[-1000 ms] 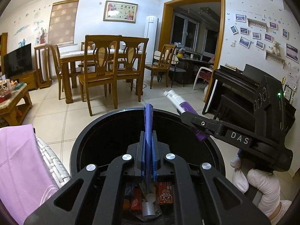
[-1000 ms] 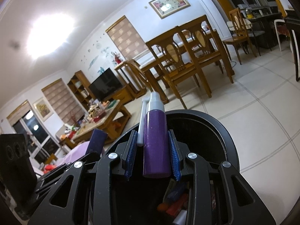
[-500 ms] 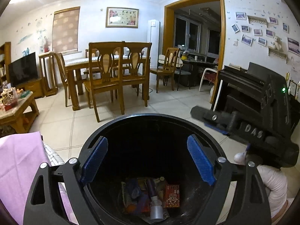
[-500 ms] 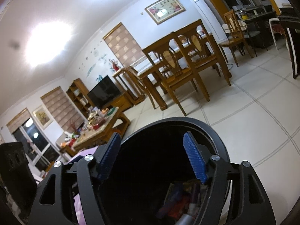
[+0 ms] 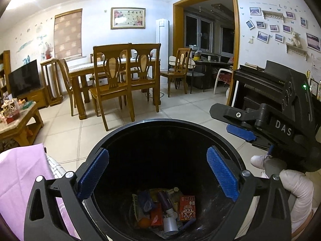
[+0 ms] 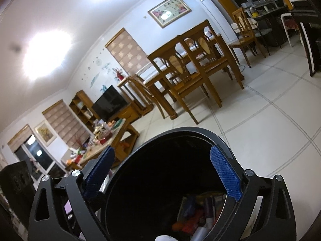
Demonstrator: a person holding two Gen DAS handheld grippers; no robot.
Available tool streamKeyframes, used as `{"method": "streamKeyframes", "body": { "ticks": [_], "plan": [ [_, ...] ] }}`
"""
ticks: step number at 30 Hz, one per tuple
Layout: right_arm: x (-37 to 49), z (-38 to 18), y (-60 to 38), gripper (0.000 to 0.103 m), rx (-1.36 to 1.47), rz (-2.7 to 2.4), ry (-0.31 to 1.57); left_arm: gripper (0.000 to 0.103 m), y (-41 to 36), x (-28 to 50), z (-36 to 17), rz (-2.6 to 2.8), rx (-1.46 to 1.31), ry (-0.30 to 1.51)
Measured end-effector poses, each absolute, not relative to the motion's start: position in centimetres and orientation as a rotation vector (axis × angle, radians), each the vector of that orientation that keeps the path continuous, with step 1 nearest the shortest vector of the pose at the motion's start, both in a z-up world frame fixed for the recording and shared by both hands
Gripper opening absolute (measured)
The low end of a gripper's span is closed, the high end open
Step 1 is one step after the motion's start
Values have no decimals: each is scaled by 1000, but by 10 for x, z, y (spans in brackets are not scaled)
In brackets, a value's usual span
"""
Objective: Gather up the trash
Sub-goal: 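Move both open tools back over the table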
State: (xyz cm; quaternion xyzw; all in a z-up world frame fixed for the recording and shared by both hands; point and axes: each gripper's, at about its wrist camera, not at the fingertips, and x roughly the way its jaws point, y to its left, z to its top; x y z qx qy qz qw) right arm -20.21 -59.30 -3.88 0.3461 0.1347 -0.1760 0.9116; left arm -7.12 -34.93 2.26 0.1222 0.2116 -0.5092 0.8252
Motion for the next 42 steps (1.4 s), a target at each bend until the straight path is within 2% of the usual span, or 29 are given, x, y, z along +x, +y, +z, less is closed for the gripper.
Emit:
{"method": "streamKeyframes", "body": {
  "ticks": [13,22,31,42],
  "plan": [
    [-206,-39,-590,98,731,-368,271,98,-347,-61,23,-1126,195,519],
    [-209,-37,-578,98,737,-363,269,98,-325,-72,39,-1127,176,498],
    [-174,-21,-526,98,677,-249,316,98,-243,-48,57,-908,62,471],
    [-90,18,-370,98,413,-60,331,98,-87,-3,53,-336,40,360]
  ]
}}
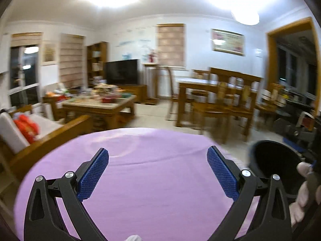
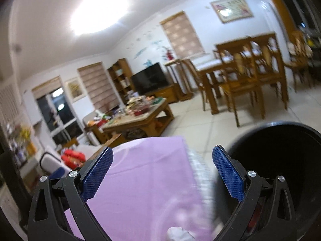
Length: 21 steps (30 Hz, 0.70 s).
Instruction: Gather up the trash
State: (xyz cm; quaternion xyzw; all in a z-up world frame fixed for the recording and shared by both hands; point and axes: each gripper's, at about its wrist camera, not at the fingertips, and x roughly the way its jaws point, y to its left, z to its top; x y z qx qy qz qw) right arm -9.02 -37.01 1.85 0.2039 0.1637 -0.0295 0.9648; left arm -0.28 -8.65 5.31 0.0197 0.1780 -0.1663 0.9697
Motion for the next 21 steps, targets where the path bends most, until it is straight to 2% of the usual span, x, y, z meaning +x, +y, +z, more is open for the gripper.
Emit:
{"method": "streamKeyframes", "body": {
  "ticks": [6,11,21],
  "plan": [
    [-43,27,-292,98,291,-14,311,98,-33,19,45,-191,0,374],
    [-23,26,-245,98,211,15,280,98,-17,37,38,-142,-66,429],
    [-15,18,-245,98,225,9,260,98,-7,25,34,-124,-55,423]
  ]
}}
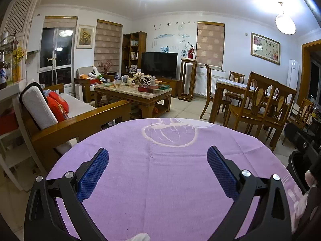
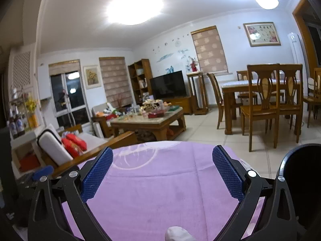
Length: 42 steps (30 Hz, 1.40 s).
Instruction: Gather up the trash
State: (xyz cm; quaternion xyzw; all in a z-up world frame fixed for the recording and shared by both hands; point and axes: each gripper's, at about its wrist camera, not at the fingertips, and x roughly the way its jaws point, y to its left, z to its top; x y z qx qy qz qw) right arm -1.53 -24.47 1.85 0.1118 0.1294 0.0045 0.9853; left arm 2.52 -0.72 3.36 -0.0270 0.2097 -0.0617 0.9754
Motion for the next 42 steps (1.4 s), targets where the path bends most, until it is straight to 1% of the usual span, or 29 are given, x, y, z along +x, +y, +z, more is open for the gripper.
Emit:
{"method": "streamKeyframes", "body": {
  "ticks": [11,42],
  "plan": [
    [-24,21,-233,98,154,35,230,98,-4,27,27,-98,-66,440],
    [-27,20,-240,98,186,35,242,98,0,25,28,-81,-51,428]
  ]
}}
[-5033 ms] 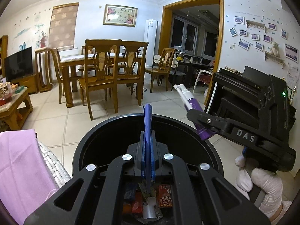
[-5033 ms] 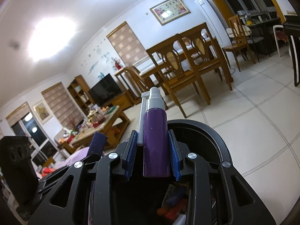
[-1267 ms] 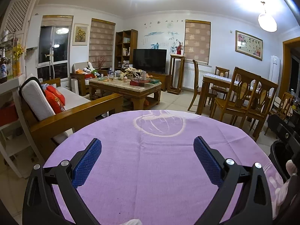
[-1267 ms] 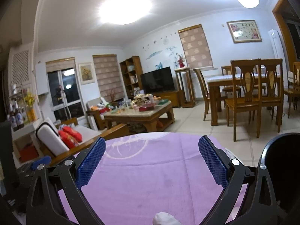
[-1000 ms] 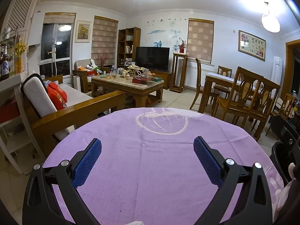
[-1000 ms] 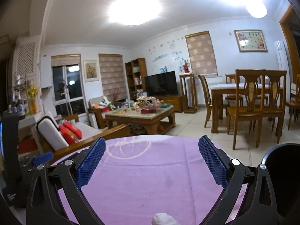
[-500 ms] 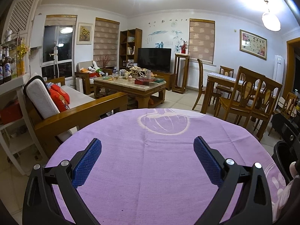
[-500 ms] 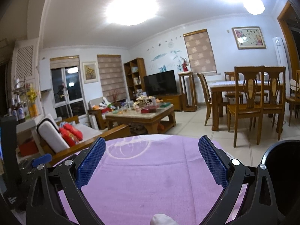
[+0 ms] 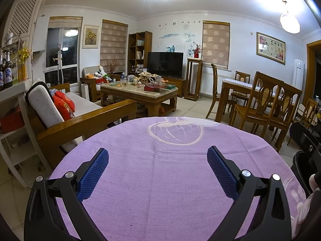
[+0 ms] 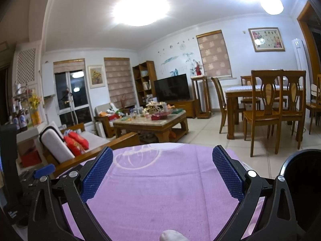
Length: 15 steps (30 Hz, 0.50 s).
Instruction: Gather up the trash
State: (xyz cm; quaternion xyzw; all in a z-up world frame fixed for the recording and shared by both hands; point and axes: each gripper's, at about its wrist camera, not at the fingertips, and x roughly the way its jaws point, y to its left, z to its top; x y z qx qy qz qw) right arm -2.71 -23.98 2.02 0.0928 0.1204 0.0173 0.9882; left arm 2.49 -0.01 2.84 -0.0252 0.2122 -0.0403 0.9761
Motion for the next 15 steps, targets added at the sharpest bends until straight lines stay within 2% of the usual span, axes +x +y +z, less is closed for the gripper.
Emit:
{"method": "streamKeyframes", "body": {
  "ticks": [15],
  "plan": [
    [-26,21,-241,98,187,35,243,98,4,23,34,-83,-57,425]
  ]
}}
